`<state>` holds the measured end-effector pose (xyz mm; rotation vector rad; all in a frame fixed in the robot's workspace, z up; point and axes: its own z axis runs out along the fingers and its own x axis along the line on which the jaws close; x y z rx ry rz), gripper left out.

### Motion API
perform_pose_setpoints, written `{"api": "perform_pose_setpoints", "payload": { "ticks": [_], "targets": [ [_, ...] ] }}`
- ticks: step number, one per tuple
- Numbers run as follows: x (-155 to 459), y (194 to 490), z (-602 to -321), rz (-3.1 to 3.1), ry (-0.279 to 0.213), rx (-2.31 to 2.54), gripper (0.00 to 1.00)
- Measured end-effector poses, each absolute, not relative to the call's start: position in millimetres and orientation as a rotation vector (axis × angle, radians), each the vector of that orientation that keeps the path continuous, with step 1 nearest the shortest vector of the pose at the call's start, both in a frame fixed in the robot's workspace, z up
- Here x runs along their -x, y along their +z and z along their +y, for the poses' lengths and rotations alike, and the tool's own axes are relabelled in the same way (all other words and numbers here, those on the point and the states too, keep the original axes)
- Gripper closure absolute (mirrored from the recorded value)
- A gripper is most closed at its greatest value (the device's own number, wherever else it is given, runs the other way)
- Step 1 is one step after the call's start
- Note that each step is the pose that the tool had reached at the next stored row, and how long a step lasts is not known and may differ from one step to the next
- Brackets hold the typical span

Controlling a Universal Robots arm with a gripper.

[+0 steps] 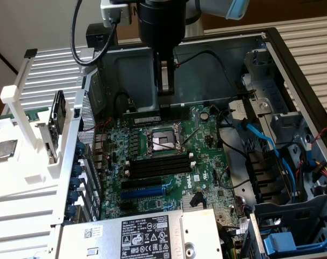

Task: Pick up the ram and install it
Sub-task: 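Insert the ram into the slot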

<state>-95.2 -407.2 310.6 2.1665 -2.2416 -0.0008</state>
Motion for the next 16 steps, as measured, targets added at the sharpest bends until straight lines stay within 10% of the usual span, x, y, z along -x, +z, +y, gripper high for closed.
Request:
{"api": "perform_pose_setpoints", "payload": {
  "ticks": [16],
  "targets": [
    [95.2, 294.2, -416.4, -2.244, 0.004, -2.169, 0.87]
  ]
}}
